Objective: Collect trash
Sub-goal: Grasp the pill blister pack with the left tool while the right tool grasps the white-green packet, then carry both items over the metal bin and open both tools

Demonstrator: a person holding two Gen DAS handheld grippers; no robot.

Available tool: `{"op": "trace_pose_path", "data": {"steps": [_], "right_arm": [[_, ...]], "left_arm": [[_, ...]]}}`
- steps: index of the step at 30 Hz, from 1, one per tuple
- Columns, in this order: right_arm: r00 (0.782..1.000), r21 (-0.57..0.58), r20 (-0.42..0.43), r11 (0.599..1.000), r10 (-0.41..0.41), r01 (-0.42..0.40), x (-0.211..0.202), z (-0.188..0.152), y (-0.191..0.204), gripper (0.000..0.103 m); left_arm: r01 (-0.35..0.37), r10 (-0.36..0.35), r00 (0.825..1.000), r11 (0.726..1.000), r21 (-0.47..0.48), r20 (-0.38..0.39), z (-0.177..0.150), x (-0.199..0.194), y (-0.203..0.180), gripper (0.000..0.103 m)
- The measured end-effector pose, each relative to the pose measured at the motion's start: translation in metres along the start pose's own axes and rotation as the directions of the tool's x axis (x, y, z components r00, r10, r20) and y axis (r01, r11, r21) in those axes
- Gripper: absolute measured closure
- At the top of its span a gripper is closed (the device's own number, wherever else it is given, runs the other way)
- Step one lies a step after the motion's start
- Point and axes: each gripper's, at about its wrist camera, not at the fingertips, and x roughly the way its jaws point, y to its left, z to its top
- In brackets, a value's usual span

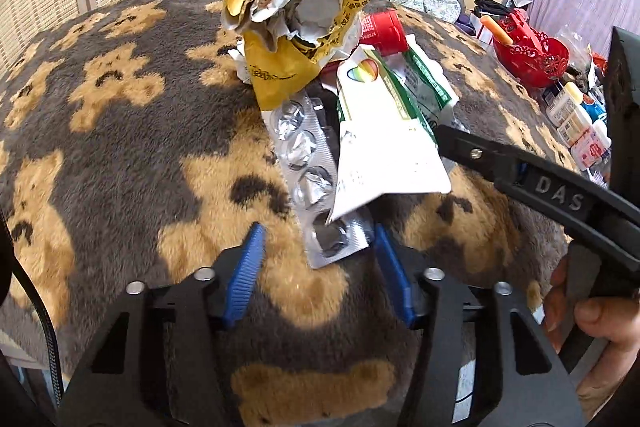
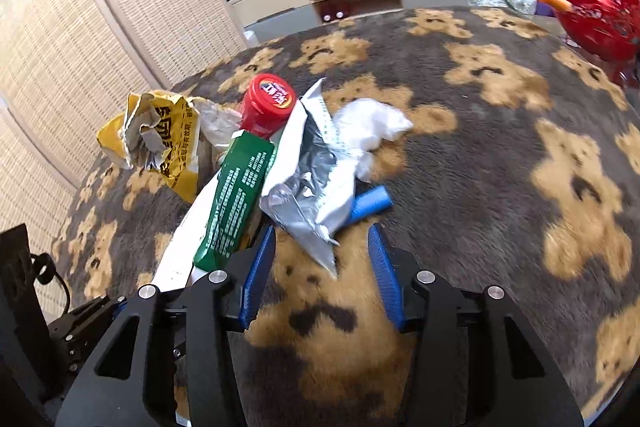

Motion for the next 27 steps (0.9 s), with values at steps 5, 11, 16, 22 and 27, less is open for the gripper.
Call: {"op": "trace_pose_path", "data": {"steps": [5,11,16,22,27], "right_arm": [[1.0,-0.01,-0.02,1.0,0.006,-0.007,0.011,0.003,0.004,0.07],[1.0,-0.002,-0.005,1.0,-0.02,0.02,-0.004,-0.006,0.003,0.087],[1.0,0.005,0.012,1.0,-0.022,0.022,-0.027,-0.018,0.0,0.089],[0.999,0.011,0.029,0.999,-0.032,0.032,-0.054,-0.035,0.001,0.089],[0.999,0.021,0.025,0.999,-0.037,0.036,-0.072,-0.057,0.0,0.089]], "left_arm": [[0.019,-0.019,1.0,1.0,0.009,-0.005,0.0,-0.002,0.005,0.072],[0.001,-0.001,1.0,1.0,0.01,-0.002,-0.013,-0.015,0.01,0.074],[-0.012,0.012,1.0,1.0,0.013,0.013,-0.024,-0.035,0.014,0.075],[-0.009,0.009,1.0,1.0,0.014,0.018,-0.04,-0.06,0.014,0.075],[0.007,-0.007,1.0,1.0,0.006,0.003,-0.069,-0.074,0.013,0.075]]}}
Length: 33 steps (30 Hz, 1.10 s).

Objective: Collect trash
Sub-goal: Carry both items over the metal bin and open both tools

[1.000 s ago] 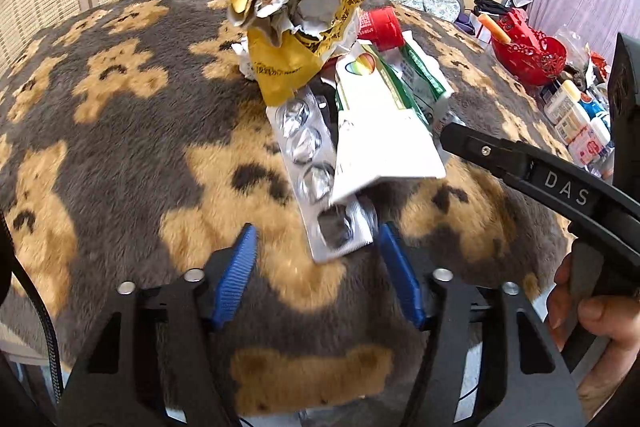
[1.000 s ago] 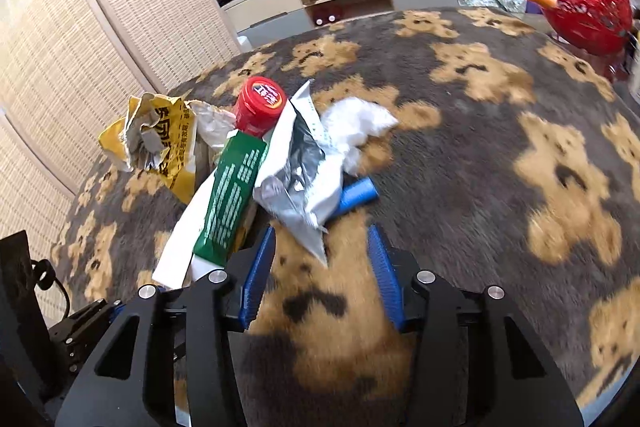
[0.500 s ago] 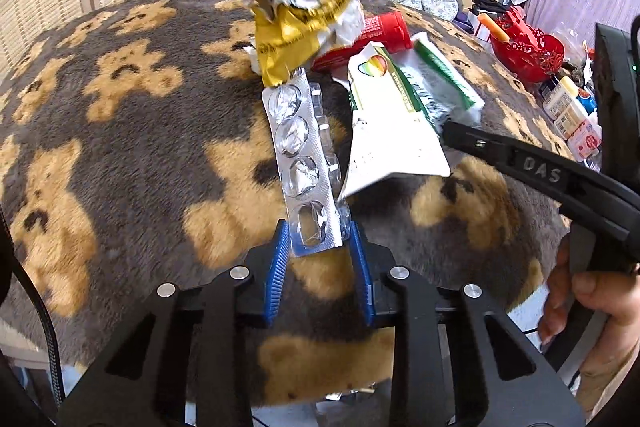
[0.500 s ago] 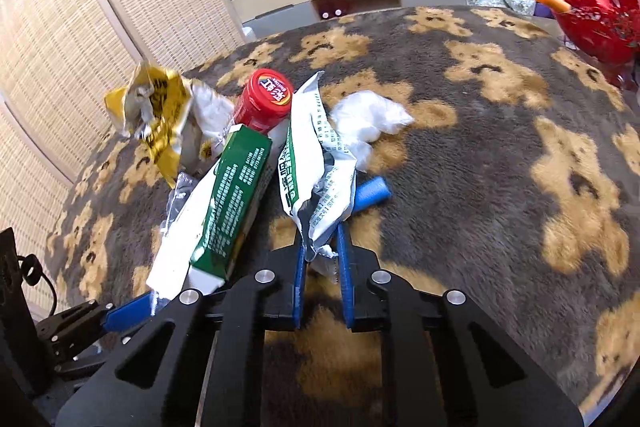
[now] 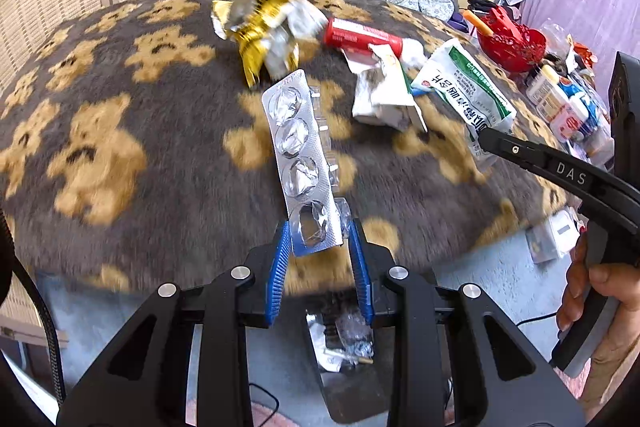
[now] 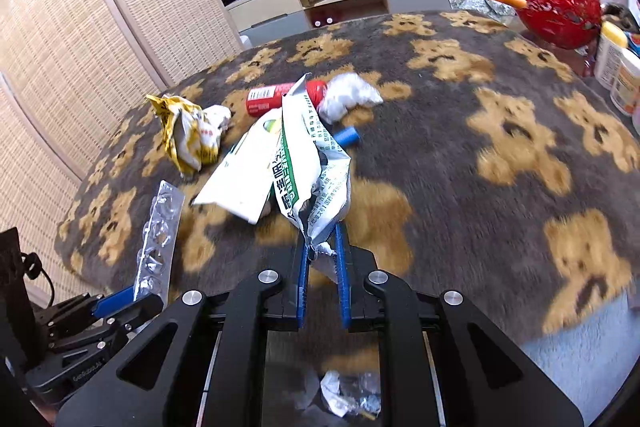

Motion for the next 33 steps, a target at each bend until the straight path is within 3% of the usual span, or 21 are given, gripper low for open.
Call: {"op": "trace_pose_path", "data": {"steps": [12,18,25,33], "right_arm": [[1.0,-0.011,-0.02,1.0,0.009,-0.01,-0.052,-0.075,0.0,0.089],[0.998,-0.016,-0.059,1.0,-0.011,0.01,-0.065,-0.116,-0.009,0.089],[0.991,0.005,-0.135,1.0,-0.024,0.025,-0.052,-0.155,-0.026,0.089],[0.97,0.038,-0.238,0.998,-0.045,0.055,-0.01,-0.187,-0.042,0.089]], "left_arm": [[0.049,-0.048,0.999,0.999,0.014,-0.019,-0.075,-0.035,-0.023,0.075],[0.064,-0.062,0.997,0.998,0.029,-0.053,-0.116,-0.031,-0.04,0.075],[0.078,-0.072,0.991,0.996,0.043,-0.114,-0.153,-0.001,-0.053,0.074],[0.1,-0.09,0.977,0.994,0.045,-0.195,-0.175,0.042,-0.057,0.074]]}}
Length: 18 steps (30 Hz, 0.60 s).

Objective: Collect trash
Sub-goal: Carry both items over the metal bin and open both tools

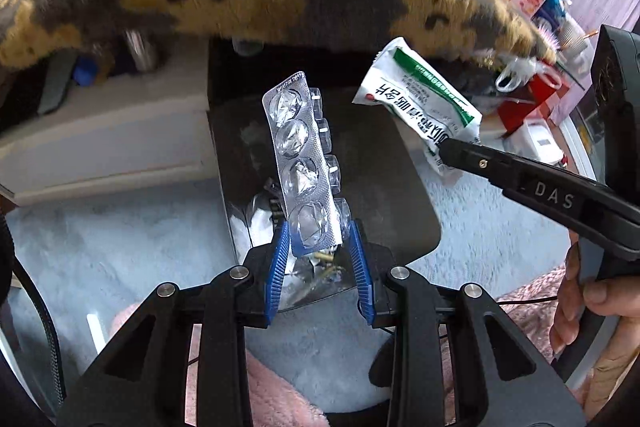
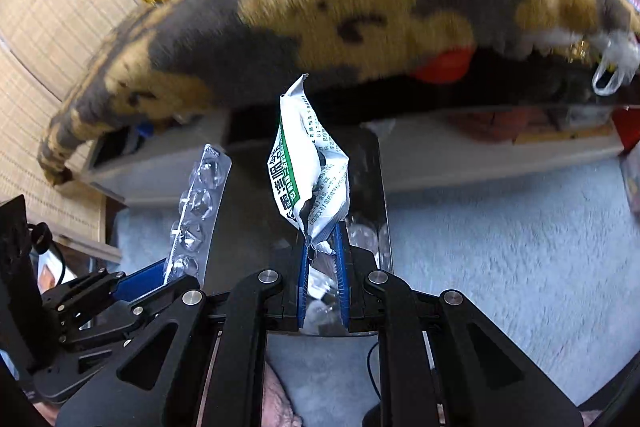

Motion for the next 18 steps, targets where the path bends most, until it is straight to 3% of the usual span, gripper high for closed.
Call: {"op": "trace_pose_path", "data": {"steps": [4,11,14,15,17,18], "right_arm": [[0.999,0.011,-0.046,1.0,0.001,0.0,0.021,-0.004,-0.003,0.089],[0.999,0.02,-0.053,1.0,-0.006,0.007,0.032,-0.001,-0.004,0.085],[0.998,0.02,-0.051,1.0,-0.022,0.023,0.033,0.002,-0.003,0.071],[0.999,0.022,-0.049,0.999,-0.024,0.025,0.032,0.003,-0.003,0.058],[0.999,0.026,-0.041,0.999,-0.027,0.028,0.031,0.006,-0.003,0.052],[0.999,0.031,-0.039,0.999,-0.032,0.033,0.029,0.008,-0.004,0.047]], "left_arm": [[0.005,-0.006,0.999,1.0,-0.006,-0.037,-0.001,0.018,0.004,0.074],[0.021,-0.022,0.997,1.0,-0.013,-0.075,0.002,0.035,0.008,0.071],[0.019,-0.02,0.997,1.0,-0.019,-0.075,0.003,0.034,0.011,0.069],[0.015,-0.016,0.997,1.0,-0.021,-0.073,0.004,0.033,0.012,0.066],[0.007,-0.008,0.998,1.0,-0.03,-0.056,0.006,0.027,0.016,0.046],[-0.001,0.0,0.999,0.999,-0.032,-0.049,0.007,0.024,0.018,0.043]]}}
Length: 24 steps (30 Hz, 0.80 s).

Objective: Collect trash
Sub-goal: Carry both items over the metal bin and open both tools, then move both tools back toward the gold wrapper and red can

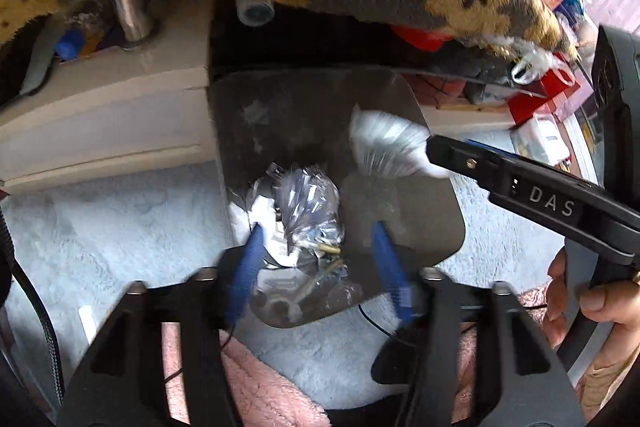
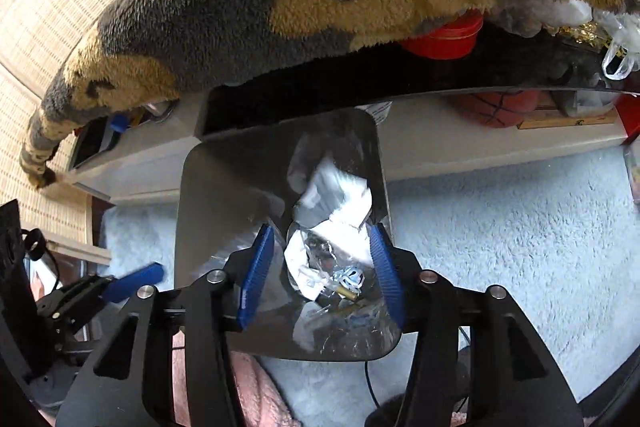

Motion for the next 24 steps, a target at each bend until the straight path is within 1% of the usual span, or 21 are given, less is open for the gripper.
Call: {"op": "trace_pose_path", "data": {"steps": [1,2,3,4,5,6,10,15,20,24], "right_arm": [[1.0,0.005,0.004,1.0,-0.002,0.002,-0.002,0.002,-0.001,0.041],[1.0,0.013,0.018,1.0,-0.009,0.008,-0.007,0.004,-0.001,0.036],[0.999,0.017,0.03,1.0,-0.016,0.015,-0.011,0.007,-0.002,0.026],[0.999,0.02,0.048,1.0,-0.025,0.024,-0.017,0.01,-0.002,0.018],[0.997,0.022,0.073,0.999,-0.033,0.031,-0.025,0.014,-0.001,0.015],[0.995,0.022,0.095,0.999,-0.038,0.036,-0.033,0.018,0.0,0.012],[0.985,0.022,0.166,0.999,-0.037,0.034,-0.061,0.037,0.008,0.008],[0.969,0.031,0.245,0.999,-0.016,0.008,-0.088,0.068,0.021,0.005],[0.957,0.026,0.289,0.999,0.014,-0.022,-0.098,0.11,0.036,0.005],[0.953,0.013,0.299,0.998,0.05,-0.056,-0.096,0.142,0.053,0.005]], "left_arm": [[-0.005,0.005,1.0,1.0,-0.001,0.006,0.002,-0.003,0.001,0.039],[-0.007,0.007,1.0,1.0,-0.001,0.016,0.003,-0.008,0.004,0.034],[-0.01,0.01,1.0,1.0,-0.003,0.023,0.004,-0.012,0.006,0.029],[-0.017,0.017,0.999,1.0,-0.007,0.034,0.006,-0.017,0.008,0.024],[-0.026,0.026,0.998,1.0,-0.013,0.052,0.009,-0.024,0.012,0.018],[-0.028,0.029,0.997,0.999,-0.017,0.069,0.01,-0.03,0.015,0.016],[-0.041,0.043,0.993,0.999,-0.027,0.109,0.022,-0.054,0.025,0.009],[-0.077,0.081,0.982,0.997,-0.031,0.172,0.05,-0.088,0.035,0.008],[-0.117,0.127,0.965,0.991,-0.059,0.229,0.085,-0.119,0.054,0.008],[-0.143,0.162,0.948,0.986,-0.087,0.274,0.119,-0.135,0.072,0.009]]}}
